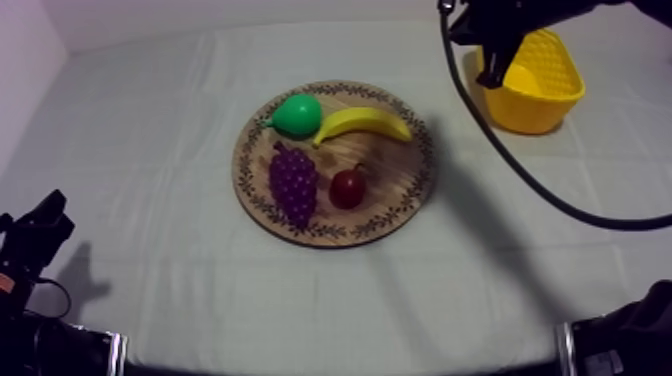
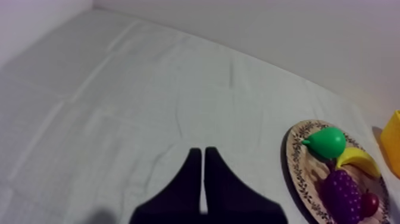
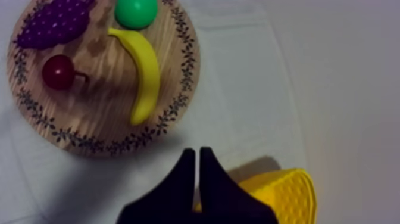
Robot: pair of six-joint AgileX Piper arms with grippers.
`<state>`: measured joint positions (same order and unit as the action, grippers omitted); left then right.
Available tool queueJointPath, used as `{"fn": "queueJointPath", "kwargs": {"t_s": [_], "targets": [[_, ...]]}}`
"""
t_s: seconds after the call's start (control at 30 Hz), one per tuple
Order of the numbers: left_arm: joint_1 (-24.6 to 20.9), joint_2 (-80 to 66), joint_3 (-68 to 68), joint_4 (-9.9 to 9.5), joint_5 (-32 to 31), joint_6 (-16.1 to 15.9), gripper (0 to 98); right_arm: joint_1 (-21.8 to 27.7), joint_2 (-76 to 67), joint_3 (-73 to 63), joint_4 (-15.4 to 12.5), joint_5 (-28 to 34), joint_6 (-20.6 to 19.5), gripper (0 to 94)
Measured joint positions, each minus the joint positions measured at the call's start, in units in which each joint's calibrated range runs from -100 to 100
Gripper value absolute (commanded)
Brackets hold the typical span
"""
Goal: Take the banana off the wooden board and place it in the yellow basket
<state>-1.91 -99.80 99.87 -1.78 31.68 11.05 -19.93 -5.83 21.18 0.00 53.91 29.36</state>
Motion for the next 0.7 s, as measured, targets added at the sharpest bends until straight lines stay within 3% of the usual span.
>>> {"fn": "queueJointPath", "kwargs": {"t_s": [0.37, 0.47, 0.6, 0.7], "targets": [[0.00, 0.00, 0.00, 0.00, 0.00, 0.00, 0.1, -4.08, 8.24, -4.91, 1.94, 6.46, -0.65, 4.2], [0.00, 0.00, 0.00, 0.00, 0.00, 0.00, 0.1, -4.49, 9.08, -5.16, 1.89, 6.66, -1.51, 13.1], [0.00, 0.00, 0.00, 0.00, 0.07, 0.00, 0.1, -5.07, 9.45, -4.93, 2.14, 7.03, -1.62, 41.1], [0.00, 0.00, 0.00, 0.00, 0.01, 0.00, 0.1, -5.11, 9.45, -4.87, 2.15, 6.93, -1.72, 48.3]]}}
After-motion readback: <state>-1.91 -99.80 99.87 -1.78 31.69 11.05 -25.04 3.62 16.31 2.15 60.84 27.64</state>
